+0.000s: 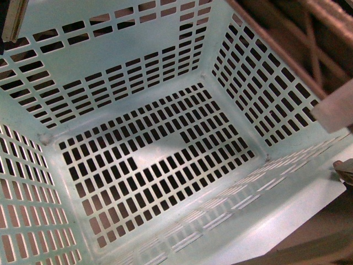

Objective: Pick apple with right arm and hold basket with left

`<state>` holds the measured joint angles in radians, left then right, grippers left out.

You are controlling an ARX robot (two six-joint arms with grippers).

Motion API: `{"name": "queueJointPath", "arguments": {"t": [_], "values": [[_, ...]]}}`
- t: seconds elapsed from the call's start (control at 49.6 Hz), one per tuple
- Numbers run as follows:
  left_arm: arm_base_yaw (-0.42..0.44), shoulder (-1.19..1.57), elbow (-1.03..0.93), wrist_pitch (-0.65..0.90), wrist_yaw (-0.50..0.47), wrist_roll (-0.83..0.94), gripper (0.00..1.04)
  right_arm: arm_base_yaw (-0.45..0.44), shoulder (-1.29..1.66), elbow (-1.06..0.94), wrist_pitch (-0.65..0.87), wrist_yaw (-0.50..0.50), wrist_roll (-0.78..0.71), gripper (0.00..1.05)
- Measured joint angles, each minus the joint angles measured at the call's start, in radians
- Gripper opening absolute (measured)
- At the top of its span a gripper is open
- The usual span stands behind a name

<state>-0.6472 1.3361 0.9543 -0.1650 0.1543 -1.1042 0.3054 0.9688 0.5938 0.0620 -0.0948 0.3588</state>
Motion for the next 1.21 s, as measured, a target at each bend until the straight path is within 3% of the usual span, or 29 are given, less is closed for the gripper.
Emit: {"name": "queueJointPath", "arguments": {"t": [0.262,0.343,0.464,0.685,0.766,0.948,1.21], "values": [[0.000,0.000,0.000,0.000,0.000,0.000,0.07,0.148,0.103,-0.014,0.053,0.051,0.063,0.71],[0.000,0.000,0.000,0.000,-0.001,0.000,0.07,0.159,0.108,-0.016,0.051,0.067,0.064,0.81],[0.000,0.000,0.000,0.000,0.000,0.000,0.07,0.149,0.078,-0.016,0.047,0.115,0.051,0.97],[0.000,0.000,-0.001,-0.003,0.002,0.002,0.06,0.020,-0.090,-0.050,0.034,0.355,-0.021,0.96],[0.000,0.000,0.000,-0.004,-0.005,0.001,0.06,0.003,-0.112,-0.050,0.034,0.364,-0.029,0.96],[0.000,0.000,0.000,-0.004,-0.002,0.002,0.06,-0.038,-0.164,-0.220,0.354,0.351,-0.259,0.70],[0.000,0.000,0.000,-0.004,0.003,0.002,0.06,-0.130,-0.290,-0.371,0.381,0.267,-0.337,0.28]]}}
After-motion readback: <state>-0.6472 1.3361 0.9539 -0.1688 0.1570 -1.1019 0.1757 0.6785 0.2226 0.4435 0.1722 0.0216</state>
